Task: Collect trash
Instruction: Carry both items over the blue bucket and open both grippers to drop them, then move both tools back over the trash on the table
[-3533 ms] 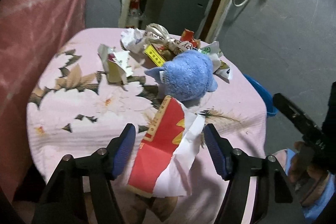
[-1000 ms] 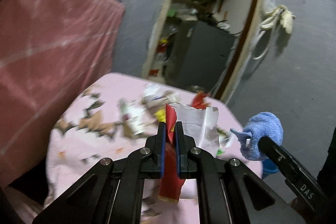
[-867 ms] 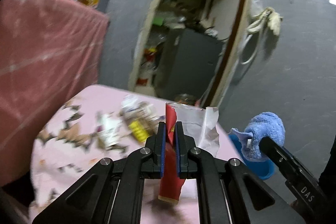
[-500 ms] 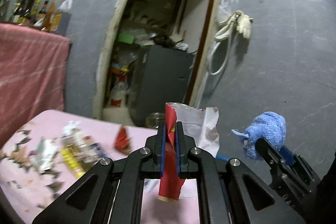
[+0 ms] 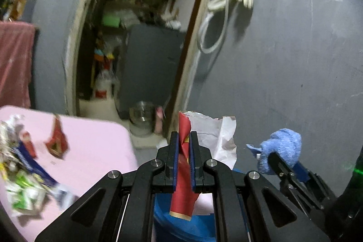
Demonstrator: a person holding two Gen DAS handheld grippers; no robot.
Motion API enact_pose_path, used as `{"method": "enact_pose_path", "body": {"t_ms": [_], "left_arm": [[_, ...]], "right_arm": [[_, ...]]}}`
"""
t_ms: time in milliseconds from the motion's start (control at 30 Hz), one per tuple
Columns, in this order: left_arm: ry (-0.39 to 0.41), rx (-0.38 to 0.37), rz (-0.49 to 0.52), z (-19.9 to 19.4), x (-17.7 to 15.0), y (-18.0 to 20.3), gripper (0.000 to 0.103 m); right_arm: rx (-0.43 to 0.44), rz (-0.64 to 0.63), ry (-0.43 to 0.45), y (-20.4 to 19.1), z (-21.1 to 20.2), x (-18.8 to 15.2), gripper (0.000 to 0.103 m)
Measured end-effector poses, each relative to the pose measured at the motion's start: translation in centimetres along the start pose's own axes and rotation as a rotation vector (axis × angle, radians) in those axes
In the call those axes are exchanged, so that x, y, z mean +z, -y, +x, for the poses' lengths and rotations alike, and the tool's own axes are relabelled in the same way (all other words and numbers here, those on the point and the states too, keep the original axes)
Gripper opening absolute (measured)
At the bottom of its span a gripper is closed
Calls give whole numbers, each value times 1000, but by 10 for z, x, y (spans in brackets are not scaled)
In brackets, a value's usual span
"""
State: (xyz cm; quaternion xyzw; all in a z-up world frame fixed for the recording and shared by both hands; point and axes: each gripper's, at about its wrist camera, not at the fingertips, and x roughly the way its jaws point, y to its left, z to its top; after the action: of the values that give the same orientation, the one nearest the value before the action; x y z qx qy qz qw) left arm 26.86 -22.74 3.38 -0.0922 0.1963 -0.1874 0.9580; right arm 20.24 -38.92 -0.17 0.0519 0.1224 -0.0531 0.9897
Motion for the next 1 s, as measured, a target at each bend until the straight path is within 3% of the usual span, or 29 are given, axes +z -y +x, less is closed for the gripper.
{"method": "enact_pose_path", "body": {"t_ms": [200, 333, 400, 467, 567, 633, 700, 767, 833, 900, 1000], "left_arm": [[-185, -20, -37, 45, -14, 2, 8], [-274, -1, -75, 62, -20, -7, 24], [-280, 0, -114, 61, -21, -13, 32], [-267, 3, -152, 57, -18, -20, 37], [-237, 17, -165, 47, -8, -25, 40], [-205, 23, -175, 35, 1, -29, 50], [-159, 34, -182, 20, 10, -33, 59], [-103, 69, -161, 4, 19, -34, 69], [-36, 103, -118, -14, 26, -35, 86], [26, 139, -76, -34, 31, -37, 95], [85, 168, -22, -60, 36, -46, 96]], "right_arm": [[10, 42, -116, 18, 14, -14, 44], [17, 44, -155, 22, 18, -18, 45], [19, 46, -154, 23, 18, -16, 46], [19, 46, -139, 22, 16, -11, 53], [12, 52, -101, 19, 13, -2, 54], [-2, 51, -70, 16, 10, 6, 58], [-11, 54, -29, 12, 4, 15, 76], [-15, 64, 18, 7, -5, 25, 86], [-4, 70, 39, 3, -7, 32, 92], [11, 74, 62, -2, -15, 42, 100], [31, 90, 132, -12, -29, 51, 103]]}}
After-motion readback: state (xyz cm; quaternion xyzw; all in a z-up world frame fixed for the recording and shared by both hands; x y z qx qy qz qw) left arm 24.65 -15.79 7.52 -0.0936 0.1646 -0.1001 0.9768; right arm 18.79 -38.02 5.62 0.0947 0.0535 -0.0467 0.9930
